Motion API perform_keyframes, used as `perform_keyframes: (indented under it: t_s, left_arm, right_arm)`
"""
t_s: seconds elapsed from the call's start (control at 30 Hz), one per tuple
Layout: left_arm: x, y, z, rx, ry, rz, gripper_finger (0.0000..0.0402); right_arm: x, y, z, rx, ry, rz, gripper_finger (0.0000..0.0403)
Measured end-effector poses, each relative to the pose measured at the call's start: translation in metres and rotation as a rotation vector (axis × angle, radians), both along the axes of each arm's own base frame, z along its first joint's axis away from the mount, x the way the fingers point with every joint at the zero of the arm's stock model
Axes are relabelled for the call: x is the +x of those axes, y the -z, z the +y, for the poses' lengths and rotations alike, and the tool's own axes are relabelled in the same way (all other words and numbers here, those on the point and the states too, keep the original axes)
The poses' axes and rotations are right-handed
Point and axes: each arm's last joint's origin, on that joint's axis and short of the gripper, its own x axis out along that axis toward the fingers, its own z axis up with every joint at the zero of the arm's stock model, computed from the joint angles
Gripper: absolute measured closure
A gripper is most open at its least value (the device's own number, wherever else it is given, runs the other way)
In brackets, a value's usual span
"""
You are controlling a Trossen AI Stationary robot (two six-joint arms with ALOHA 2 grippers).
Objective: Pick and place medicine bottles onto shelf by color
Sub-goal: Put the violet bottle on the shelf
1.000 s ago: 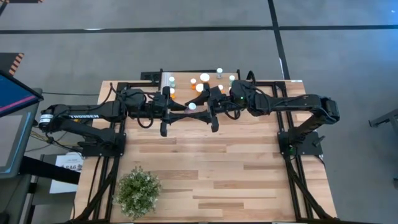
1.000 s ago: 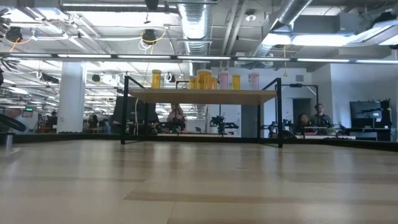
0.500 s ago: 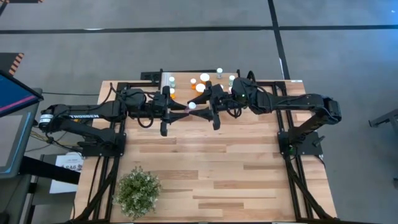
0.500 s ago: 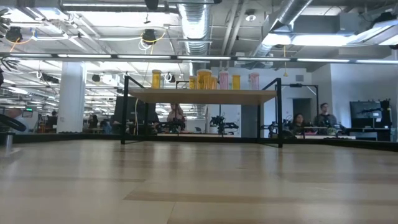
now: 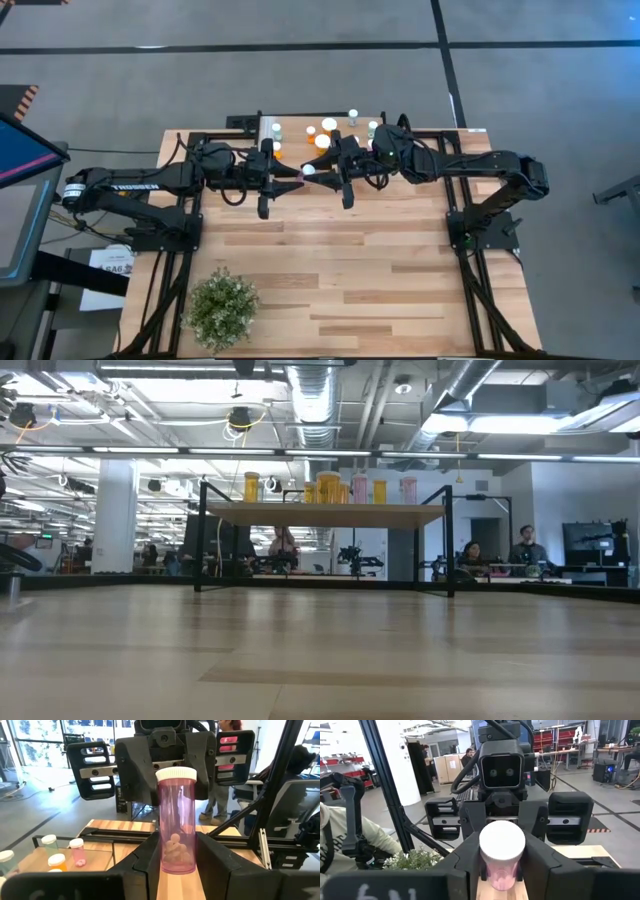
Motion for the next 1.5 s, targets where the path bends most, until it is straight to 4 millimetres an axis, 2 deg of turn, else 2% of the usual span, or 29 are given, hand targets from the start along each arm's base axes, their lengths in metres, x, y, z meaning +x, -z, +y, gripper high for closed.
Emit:
perform_keyframes:
  t_s: [0.17, 0.47, 0.7, 0.9, 1.07, 1.3, 1.5]
  left_arm:
    - [0.000, 0.001, 0.000, -0.015, 0.000, 0.006, 0.0291]
    - [-0.004, 0.004, 0.001, -0.022, -0.038, 0.051, 0.0222]
    - [-0.028, -0.002, 0.001, -0.008, -0.152, 0.098, 0.0182]
    - [-0.054, -0.007, 0.001, 0.023, -0.240, 0.140, 0.0170]
    - [-0.064, -0.008, -0.001, 0.019, -0.238, 0.141, 0.0170]
    - [-0.068, 0.025, -0.003, 0.015, -0.228, 0.051, 0.0170]
    - [-0.081, 0.037, -0.005, -0.008, -0.229, -0.047, 0.0171]
  right_arm:
    - [0.000, 0.000, 0.000, 0.001, 0.000, 0.002, 0.0273]
    - [0.000, 0.000, -0.003, 0.001, 0.009, 0.000, 0.0271]
    - [-0.001, 0.000, -0.009, 0.002, 0.028, 0.003, 0.0268]
    - [-0.002, 0.007, -0.019, 0.002, 0.110, 0.067, 0.0268]
    - [0.007, 0.022, -0.031, -0.035, 0.220, 0.128, 0.0265]
    - [0.024, 0.053, -0.060, -0.029, 0.306, 0.210, 0.0263]
    - [0.033, 0.078, -0.088, -0.025, 0.384, 0.264, 0.0261]
